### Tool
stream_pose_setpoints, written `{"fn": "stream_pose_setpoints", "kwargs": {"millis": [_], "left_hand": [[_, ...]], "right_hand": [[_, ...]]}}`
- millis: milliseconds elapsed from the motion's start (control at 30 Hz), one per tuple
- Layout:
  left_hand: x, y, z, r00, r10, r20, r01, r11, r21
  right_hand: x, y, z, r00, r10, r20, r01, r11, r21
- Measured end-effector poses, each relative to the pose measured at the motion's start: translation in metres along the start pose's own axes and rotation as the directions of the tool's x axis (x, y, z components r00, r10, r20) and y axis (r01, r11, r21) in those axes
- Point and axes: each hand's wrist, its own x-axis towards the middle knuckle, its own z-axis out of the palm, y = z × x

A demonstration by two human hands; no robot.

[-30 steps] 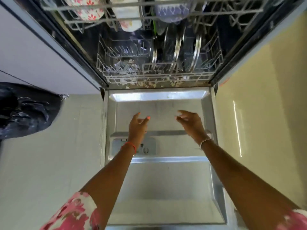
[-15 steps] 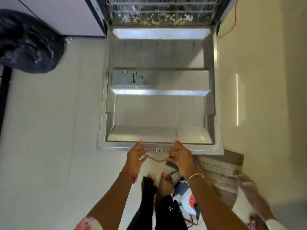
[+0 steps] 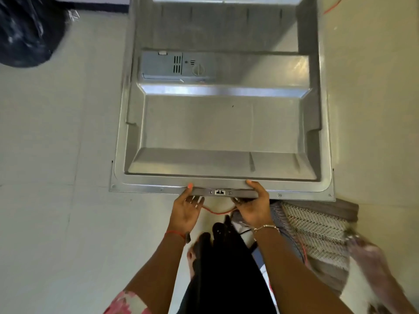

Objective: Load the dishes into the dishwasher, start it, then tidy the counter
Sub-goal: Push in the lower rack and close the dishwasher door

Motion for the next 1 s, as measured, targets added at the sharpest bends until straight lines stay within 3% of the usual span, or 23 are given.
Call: {"fn": "stream_pose_setpoints", "kwargs": {"millis": [200, 400, 567, 733, 833, 867, 933, 1000], "left_hand": [[-0.057, 0.02, 0.027, 0.998, 0.042, -0.046, -0.033, 0.983, 0.182], [-0.172, 0.073, 0.109, 0.987, 0.138, -0.078, -0.097, 0.915, 0.393], [-0.268, 0.135, 0.214, 0.958, 0.257, -0.13, -0.18, 0.887, 0.426], [-0.311, 0.21, 0.318, 0.979, 0.203, 0.021, -0.184, 0.833, 0.522], [-0.324, 0.245, 0.376, 0.974, 0.208, 0.092, -0.225, 0.816, 0.532], [-0.327, 0.252, 0.392, 0.968, 0.223, 0.111, -0.248, 0.82, 0.516], [-0.331, 0.265, 0.424, 0.955, 0.265, 0.131, -0.294, 0.81, 0.507], [-0.332, 0.276, 0.45, 0.939, 0.318, 0.131, -0.339, 0.792, 0.508]], "right_hand": [[-0.066, -0.017, 0.024, 0.998, 0.002, -0.059, -0.009, 0.992, -0.123], [-0.193, -0.081, 0.096, 0.999, 0.005, -0.048, -0.011, 0.99, -0.139], [-0.3, -0.175, 0.194, 0.976, 0.186, -0.113, -0.198, 0.974, -0.107], [-0.374, -0.257, 0.285, 0.963, 0.242, -0.117, -0.253, 0.963, -0.087], [-0.395, -0.296, 0.33, 0.987, 0.158, -0.037, -0.16, 0.982, -0.095], [-0.393, -0.315, 0.346, 0.973, 0.225, 0.056, -0.23, 0.967, 0.109], [-0.394, -0.344, 0.37, 0.996, 0.083, 0.026, -0.083, 0.997, -0.005], [-0.407, -0.37, 0.396, 0.978, 0.115, 0.174, -0.062, 0.956, -0.287]]}}
